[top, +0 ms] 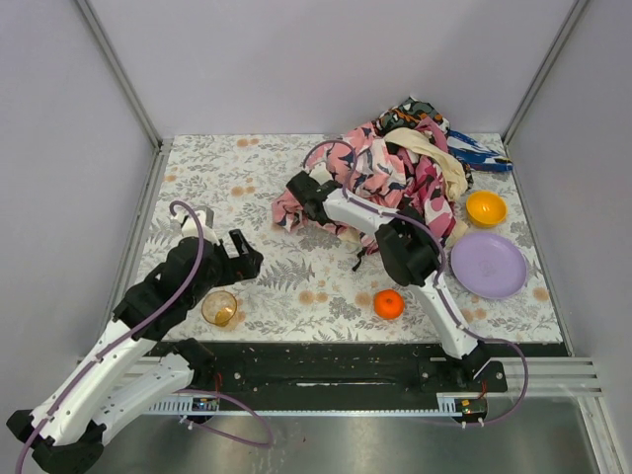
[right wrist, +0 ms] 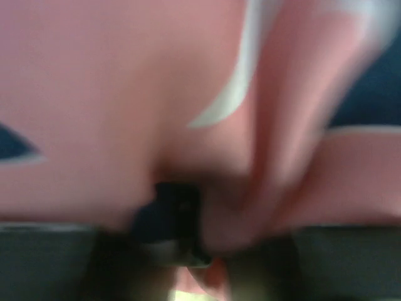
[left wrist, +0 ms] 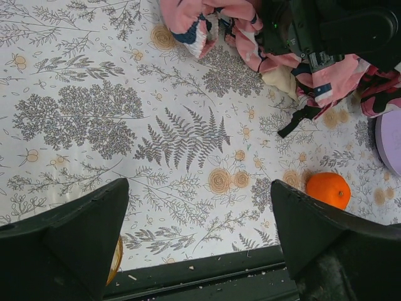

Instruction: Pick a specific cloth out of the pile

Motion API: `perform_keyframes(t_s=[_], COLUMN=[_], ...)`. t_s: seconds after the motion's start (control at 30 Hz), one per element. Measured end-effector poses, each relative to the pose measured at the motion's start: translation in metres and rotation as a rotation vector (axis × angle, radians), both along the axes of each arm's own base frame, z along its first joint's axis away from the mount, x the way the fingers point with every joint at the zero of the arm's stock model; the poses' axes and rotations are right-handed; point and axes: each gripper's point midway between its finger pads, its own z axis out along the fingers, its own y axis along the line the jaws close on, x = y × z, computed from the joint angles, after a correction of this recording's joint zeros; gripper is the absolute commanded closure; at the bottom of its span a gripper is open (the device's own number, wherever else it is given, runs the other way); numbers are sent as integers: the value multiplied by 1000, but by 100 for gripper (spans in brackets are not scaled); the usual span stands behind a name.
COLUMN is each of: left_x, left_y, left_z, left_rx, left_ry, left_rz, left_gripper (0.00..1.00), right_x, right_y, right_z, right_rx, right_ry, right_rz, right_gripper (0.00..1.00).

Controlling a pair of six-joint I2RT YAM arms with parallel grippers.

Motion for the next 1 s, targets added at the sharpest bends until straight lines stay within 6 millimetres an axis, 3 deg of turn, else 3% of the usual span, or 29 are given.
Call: perform_keyframes(t_s=[0.03, 0.17, 0.27, 0.33, 0.43, 0.5, 0.53, 0.6, 0.67, 0.73, 0.77, 0.83, 0.9, 1.0], left_x=[0, -1, 0, 0, 0, 1, 2, 4, 7, 12, 14, 22, 31, 51], left_y=[1, 4, 5, 5, 5, 4, 4, 2, 0, -3, -5, -11, -18, -33], left_z=[-1, 2, 2, 2, 2, 1, 0, -2, -4, -5, -5, -5, -4, 0], left_rx=[1, -3, -4, -6, -7, -4, -1, 6, 12, 21, 26, 40, 51, 72], left_ry=[0, -9, -12, -11, -11, -7, -4, 5, 12, 18, 21, 28, 28, 26], left_rz=[3, 19, 27, 29, 30, 30, 30, 30, 29, 27, 24, 17, 6, -17], left_gripper=[1, 1, 1, 1, 1, 1, 1, 1, 1, 1, 1, 1, 1, 1], right_x=[-1, 2, 8, 11, 11, 8, 6, 4, 7, 11, 15, 21, 26, 30], right_y=[-3, -6, 1, 5, 1, -13, -25, -65, -111, -166, -192, -235, -253, -247], right_z=[-3, 6, 36, 77, 167, 228, 260, 303, 321, 313, 299, 253, 204, 133], right_rx=[-16, -2, 78, 152, 273, 359, 413, 486, 526, 541, 542, 544, 547, 564], right_ry=[13, 17, -13, -74, -234, -349, -411, -510, -572, -593, -583, -510, -410, -237], right_rz=[-1, -5, 30, 58, 84, 80, 72, 19, -62, -176, -234, -337, -386, -383], right_gripper=[100, 100, 100, 100, 100, 100, 100, 100, 100, 100, 100, 100, 98, 94])
